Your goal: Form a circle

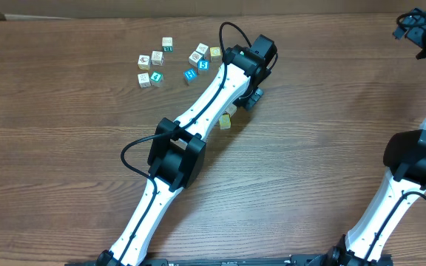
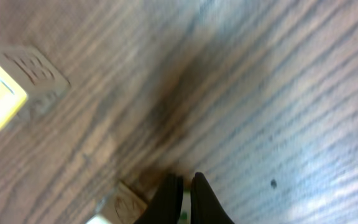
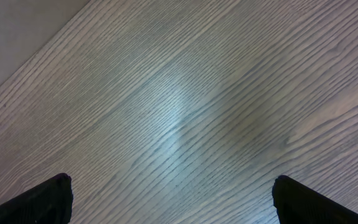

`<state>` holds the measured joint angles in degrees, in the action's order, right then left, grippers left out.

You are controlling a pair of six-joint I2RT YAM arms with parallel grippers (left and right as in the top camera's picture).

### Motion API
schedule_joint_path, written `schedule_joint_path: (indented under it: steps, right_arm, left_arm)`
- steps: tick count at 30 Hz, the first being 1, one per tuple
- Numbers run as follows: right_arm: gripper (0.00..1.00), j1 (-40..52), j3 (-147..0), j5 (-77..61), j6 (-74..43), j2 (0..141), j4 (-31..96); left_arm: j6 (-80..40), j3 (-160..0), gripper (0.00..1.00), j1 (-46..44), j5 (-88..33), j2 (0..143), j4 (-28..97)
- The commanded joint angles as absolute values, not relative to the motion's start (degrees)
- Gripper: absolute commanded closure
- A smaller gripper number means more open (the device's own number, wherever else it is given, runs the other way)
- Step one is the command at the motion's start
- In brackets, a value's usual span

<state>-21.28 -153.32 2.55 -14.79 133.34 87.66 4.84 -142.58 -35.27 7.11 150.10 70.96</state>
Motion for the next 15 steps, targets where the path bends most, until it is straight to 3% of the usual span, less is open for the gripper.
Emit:
schedule_joint_path:
  steps: [1, 10, 15]
  right_arm:
    - [0.00, -21.1, -154.0, 2.9, -14.8, 132.6, 87.5]
    - [0.00, -21.1, -154.0, 2.9, -14.8, 132.6, 87.5]
    - [0.00, -21.1, -154.0, 2.9, -14.8, 132.6, 87.5]
  left_arm:
    - [2.5, -142.9, 0.96, -35.3, 8.6, 149.7, 69.2]
    - [-5.2, -146.2, 0.96, -34.5, 17.3, 149.1, 68.8]
    - [-10.6, -146.2, 0.96, -32.2, 13.4, 149.1, 70.6]
